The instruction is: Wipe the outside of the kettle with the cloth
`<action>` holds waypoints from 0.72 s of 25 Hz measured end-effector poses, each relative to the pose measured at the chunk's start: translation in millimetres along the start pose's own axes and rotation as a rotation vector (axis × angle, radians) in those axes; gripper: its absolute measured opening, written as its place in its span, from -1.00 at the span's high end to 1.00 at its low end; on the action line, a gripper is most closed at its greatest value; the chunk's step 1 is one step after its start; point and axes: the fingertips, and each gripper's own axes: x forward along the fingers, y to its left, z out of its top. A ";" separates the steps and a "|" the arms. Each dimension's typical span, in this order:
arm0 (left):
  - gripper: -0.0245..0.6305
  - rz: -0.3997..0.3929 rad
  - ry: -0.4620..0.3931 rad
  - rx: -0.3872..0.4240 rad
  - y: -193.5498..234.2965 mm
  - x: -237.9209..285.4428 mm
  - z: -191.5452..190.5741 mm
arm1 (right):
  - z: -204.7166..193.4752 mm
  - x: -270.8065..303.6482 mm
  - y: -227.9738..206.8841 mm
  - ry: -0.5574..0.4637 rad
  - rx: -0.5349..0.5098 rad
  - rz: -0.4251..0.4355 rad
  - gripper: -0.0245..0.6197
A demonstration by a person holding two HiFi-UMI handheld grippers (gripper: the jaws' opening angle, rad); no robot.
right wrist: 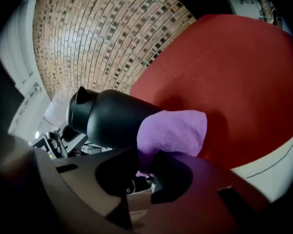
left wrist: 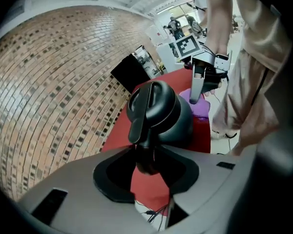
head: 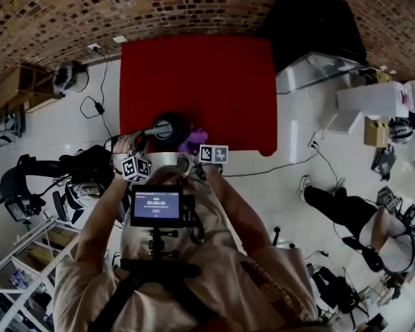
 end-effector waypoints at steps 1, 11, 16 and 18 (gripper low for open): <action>0.53 -0.007 0.012 -0.044 -2.7 -1.7 1.8 | 0.1 -8.0 -4.7 0.000 0.010 0.007 0.69; 0.24 0.046 0.090 -0.507 -9.3 -49.8 -1.1 | 48.6 -131.7 -12.6 -0.144 -0.187 0.072 0.69; 0.24 0.134 -0.078 -1.104 7.8 -107.8 17.2 | 77.2 -190.5 6.5 -0.240 -0.387 0.095 0.69; 0.24 0.139 -0.185 -1.246 13.0 -126.1 32.9 | 89.8 -212.5 19.1 -0.281 -0.471 0.089 0.69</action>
